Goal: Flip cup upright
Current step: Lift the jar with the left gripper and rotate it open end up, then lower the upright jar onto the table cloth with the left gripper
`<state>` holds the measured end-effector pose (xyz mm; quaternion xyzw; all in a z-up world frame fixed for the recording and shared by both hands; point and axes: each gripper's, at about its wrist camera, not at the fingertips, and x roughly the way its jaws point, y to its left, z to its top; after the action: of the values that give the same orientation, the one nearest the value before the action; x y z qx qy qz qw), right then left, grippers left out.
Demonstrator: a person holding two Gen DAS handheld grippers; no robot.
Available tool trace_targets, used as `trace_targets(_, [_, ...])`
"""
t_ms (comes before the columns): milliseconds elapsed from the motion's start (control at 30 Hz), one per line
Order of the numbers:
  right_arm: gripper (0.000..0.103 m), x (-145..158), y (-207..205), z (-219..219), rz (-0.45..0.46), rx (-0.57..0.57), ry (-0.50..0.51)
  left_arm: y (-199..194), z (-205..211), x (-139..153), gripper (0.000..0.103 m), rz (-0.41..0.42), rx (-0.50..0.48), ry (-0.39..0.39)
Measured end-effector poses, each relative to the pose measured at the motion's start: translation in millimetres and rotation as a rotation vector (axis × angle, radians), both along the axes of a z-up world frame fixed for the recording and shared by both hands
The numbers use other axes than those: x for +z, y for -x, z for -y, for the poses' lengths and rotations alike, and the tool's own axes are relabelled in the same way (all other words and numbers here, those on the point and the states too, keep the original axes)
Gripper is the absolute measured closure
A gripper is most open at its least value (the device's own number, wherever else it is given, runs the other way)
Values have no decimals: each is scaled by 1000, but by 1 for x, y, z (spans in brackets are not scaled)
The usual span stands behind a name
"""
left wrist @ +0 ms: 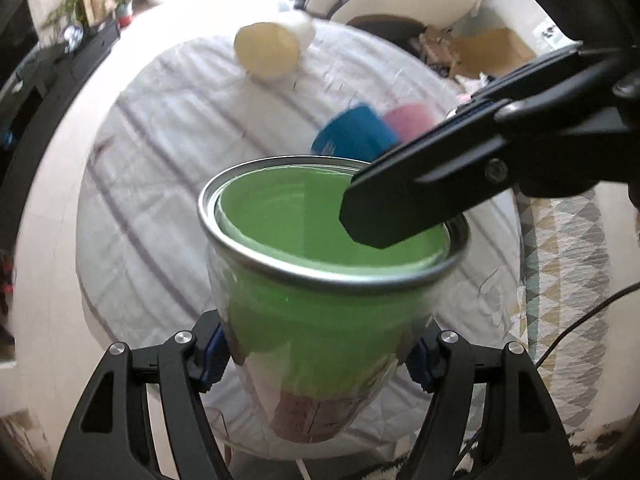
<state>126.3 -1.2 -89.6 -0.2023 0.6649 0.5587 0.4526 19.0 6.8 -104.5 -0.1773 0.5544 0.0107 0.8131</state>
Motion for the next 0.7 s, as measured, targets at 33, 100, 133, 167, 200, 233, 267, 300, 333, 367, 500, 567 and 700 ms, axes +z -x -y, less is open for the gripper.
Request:
trace_targets(33, [96,5,-2,2,14,-14,-10,-2,-1,7,31,36,-10,-14])
trace_targets(100, [96,20,-1,5,40,-26,-43,-5,-2,16,30,78,-24,-34])
trace_targets(133, [96,27,-2,6,64,-33,-55,-6,-2,19,30,100,-38,-38])
trace_targets(167, [96,33,-3,8,89,-43,-62,-8,2,19,29,119,-56,-47])
trace_targets(200, [96,37,-6,13,113,-53,-58,-11,5,18,28,128,-71,-60])
trace_targets(233, [96,39,-5,17,135,-61,-49,-13,8,14,26,133,-85,-67])
trace_targets(267, [96,33,-1,20,145,-67,-30,-15,11,7,26,110,-96,-68])
trace_targets(300, [96,27,0,23,140,-73,-19,-15,13,-1,25,76,-105,-63])
trace_targets(333, [96,17,1,25,126,-89,-5,-13,14,-8,25,44,-111,-56])
trace_targets(367, [96,7,1,29,110,-110,10,-10,15,-15,24,15,-112,-56])
trace_targets(500, [96,-19,10,38,86,-136,53,9,12,-19,12,-22,-94,-69])
trace_targets(567, [96,-21,14,40,60,-157,45,17,10,-16,12,-25,-84,-85])
trace_targets(700, [96,-9,18,41,67,-196,3,23,4,-7,10,-20,-60,-117])
